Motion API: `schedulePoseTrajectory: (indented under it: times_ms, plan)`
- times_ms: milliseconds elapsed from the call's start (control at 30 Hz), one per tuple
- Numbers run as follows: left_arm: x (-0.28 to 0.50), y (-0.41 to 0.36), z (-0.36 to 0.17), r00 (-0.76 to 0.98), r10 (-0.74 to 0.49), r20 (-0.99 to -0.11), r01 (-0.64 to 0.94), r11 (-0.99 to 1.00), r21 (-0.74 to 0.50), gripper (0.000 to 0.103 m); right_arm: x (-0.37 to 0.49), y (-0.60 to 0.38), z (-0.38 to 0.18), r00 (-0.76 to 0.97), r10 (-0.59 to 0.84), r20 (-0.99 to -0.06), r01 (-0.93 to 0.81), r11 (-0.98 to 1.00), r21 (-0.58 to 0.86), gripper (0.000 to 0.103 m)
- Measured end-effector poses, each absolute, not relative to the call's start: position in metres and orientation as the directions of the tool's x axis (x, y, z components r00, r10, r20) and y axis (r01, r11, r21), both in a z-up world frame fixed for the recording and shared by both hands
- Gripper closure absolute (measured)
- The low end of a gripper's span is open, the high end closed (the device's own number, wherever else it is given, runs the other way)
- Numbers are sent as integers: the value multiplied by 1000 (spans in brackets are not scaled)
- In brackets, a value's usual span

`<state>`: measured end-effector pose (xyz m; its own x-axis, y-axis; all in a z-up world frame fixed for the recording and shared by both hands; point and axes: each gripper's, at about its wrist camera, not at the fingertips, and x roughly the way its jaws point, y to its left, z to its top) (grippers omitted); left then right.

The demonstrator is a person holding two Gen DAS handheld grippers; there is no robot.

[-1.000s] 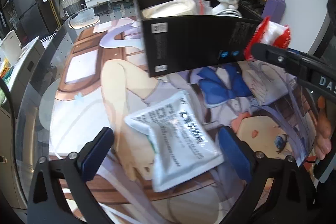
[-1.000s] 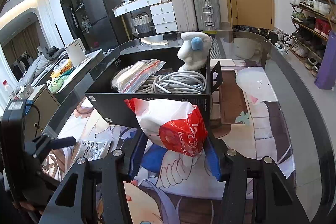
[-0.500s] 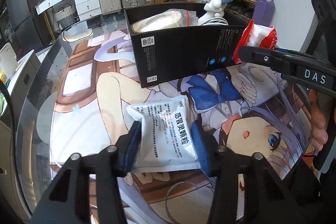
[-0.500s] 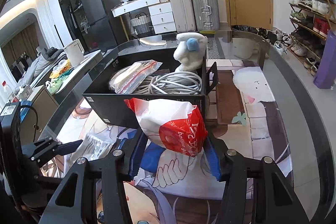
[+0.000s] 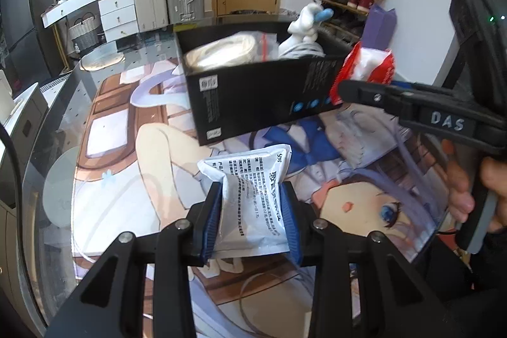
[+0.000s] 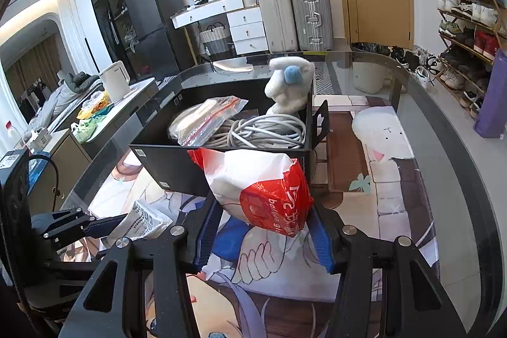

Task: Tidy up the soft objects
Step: 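Carry the medicine packet with the left tool while the right tool carries the snack bag over the box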

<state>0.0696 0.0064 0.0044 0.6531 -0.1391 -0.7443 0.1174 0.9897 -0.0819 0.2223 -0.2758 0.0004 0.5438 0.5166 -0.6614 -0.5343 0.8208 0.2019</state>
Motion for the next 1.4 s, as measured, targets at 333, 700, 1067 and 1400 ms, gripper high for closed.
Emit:
schedulePoseTrajectory:
  times_ms: [333,700,1067,1400]
  plan:
    - [65,15,36,722,-178,-669,120,984,-131,68,221,-287,14,560,542,-627,-548,810,210,50]
    - [84,30,69,788,-172,-591,89,982,-167,68,232,-293,38,562,570,-599,-571,791,218,50]
    - [125,33,83,814,-167,-557,87,982,-168,68,262,-273,56,539,565,-625,-600,778,185,50]
    - [169,30,74,803,-154,-576,88,986,-142,68,281,-242,40,484,542,-687,-634,759,152,50]
